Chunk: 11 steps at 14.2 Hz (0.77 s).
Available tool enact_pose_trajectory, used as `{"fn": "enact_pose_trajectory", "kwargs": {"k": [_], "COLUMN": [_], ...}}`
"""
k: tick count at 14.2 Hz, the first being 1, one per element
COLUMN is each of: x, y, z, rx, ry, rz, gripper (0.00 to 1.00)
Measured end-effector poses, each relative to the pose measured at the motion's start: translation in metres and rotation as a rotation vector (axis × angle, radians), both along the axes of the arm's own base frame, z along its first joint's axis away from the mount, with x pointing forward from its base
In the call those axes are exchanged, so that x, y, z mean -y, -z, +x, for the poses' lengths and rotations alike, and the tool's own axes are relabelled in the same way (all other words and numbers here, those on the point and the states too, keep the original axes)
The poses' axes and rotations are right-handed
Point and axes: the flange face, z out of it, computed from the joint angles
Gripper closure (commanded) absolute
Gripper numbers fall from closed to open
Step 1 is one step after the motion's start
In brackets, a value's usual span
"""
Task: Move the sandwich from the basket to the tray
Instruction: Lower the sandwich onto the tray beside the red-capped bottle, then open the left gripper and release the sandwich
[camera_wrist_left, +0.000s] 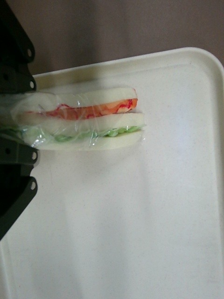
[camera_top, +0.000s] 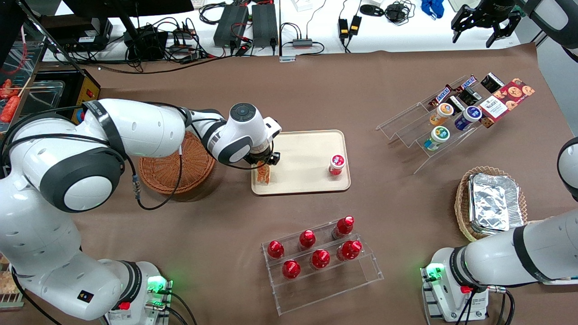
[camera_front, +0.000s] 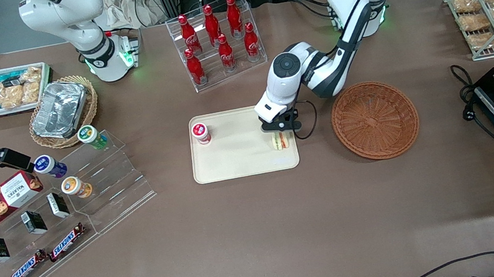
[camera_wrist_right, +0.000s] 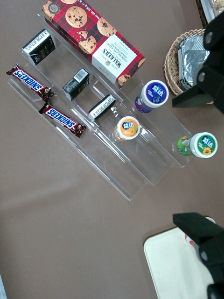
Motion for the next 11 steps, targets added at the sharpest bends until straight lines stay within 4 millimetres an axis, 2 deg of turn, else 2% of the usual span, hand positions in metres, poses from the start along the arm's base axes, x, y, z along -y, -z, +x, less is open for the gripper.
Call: {"fn": "enact_pose_trajectory", "kwargs": {"k": [1, 4, 6, 8, 11], "x": [-0.001, 0.001, 0.006, 0.01, 0.015], "y": [0.0, -0.004, -0.018, -0.05, -0.135], "z": [0.001, 0.004, 0.01, 0.021, 0.043], "rx": [0.001, 0.008, 0.021, 0.037, 0.06], "ry": [-0.003, -0.034, -0.065, -0.09, -0.116], "rz": [0.0, -0.01, -0.021, -0.011, 0.039], "gripper": [0.01, 0.01, 0.01, 0.01, 0.01]}}
